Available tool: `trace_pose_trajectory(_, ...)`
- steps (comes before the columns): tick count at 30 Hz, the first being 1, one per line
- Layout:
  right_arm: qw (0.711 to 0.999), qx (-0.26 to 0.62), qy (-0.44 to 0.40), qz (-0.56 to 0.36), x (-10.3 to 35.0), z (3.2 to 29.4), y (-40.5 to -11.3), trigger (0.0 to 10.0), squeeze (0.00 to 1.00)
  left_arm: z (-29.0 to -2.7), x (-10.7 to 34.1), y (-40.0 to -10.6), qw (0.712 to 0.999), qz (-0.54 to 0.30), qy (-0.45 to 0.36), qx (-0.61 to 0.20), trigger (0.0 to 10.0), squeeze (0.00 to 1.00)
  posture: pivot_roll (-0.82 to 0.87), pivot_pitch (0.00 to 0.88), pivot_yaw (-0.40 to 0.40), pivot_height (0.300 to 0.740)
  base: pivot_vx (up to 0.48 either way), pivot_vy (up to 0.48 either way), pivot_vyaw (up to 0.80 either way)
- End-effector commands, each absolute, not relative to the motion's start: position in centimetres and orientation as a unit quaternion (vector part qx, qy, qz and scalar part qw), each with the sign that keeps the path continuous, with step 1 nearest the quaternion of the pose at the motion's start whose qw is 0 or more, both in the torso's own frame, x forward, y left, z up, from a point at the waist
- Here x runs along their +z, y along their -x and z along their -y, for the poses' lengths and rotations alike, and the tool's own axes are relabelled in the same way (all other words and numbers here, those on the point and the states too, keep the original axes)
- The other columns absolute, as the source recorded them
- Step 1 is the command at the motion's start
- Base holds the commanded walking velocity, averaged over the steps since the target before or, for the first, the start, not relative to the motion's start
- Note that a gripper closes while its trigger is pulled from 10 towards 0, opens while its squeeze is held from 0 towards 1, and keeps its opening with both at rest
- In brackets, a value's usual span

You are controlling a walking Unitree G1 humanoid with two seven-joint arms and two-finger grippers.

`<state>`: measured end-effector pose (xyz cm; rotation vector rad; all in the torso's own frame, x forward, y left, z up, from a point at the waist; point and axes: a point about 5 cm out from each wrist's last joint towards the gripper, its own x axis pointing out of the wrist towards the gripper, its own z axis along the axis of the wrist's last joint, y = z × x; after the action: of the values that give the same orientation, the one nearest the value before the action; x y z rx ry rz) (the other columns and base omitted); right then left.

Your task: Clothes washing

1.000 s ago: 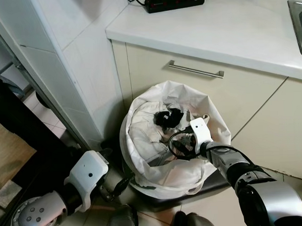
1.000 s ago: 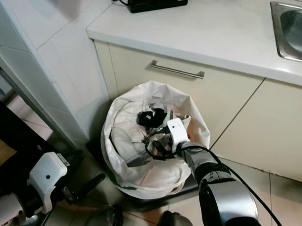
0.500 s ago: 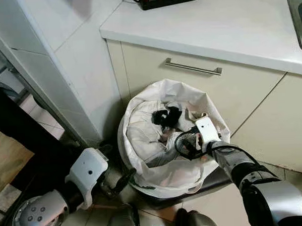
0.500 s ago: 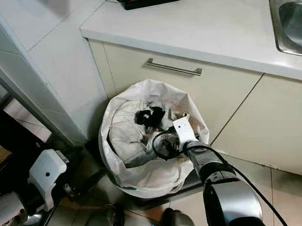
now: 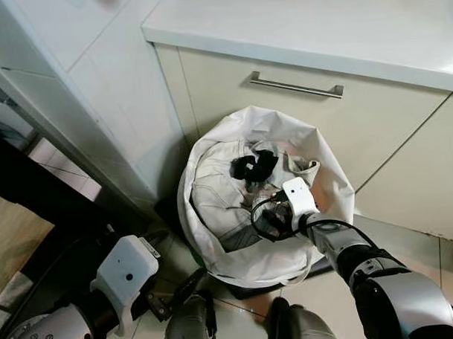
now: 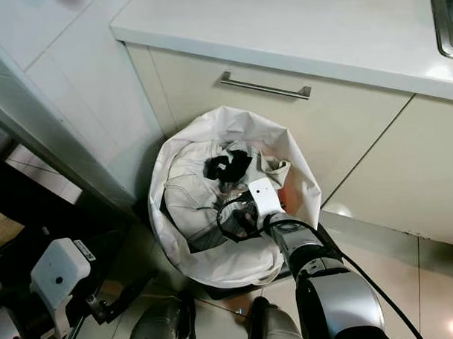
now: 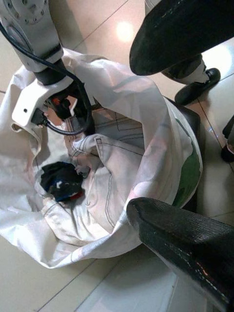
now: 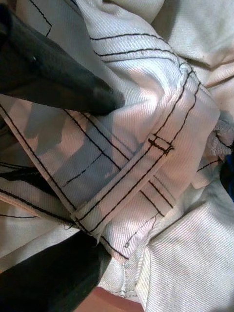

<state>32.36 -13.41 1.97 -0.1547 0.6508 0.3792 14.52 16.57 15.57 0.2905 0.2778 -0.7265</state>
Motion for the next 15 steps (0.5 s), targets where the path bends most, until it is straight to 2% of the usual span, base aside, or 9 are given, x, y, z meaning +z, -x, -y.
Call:
trace_pose_trajectory(1,0.924,0.190,0.063,-0.326,1.4,12.9,-31.8,0.0,0.00,-16.7,15.6,-14.2,0.916,-0.143,-0.139,-0.347,10.0,0.00,0.30,0.312,0.064,0.740,0.000,0.000,0.00)
trace_pose_trajectory(4,0.931,0.180,0.039,-0.315,1.6,12.7,-32.0,0.0,0.00,-16.7,15.5,-14.3,0.917,-0.145,-0.140,-0.345,10.0,0.00,0.29,0.314,0.065,0.740,0.000,0.000,0.00)
trace_pose_trajectory(6,0.941,0.169,-0.005,-0.295,2.3,12.3,-32.5,0.0,0.00,-16.6,15.4,-14.5,0.918,-0.144,-0.139,-0.341,10.0,0.00,0.28,0.315,0.065,0.740,0.000,0.000,0.00)
trace_pose_trajectory(15,0.948,0.159,-0.089,-0.261,3.3,11.6,-33.3,0.0,0.00,-15.8,15.0,-14.9,0.920,-0.138,-0.130,-0.344,10.0,0.00,0.25,0.326,0.067,0.740,0.000,0.000,0.00)
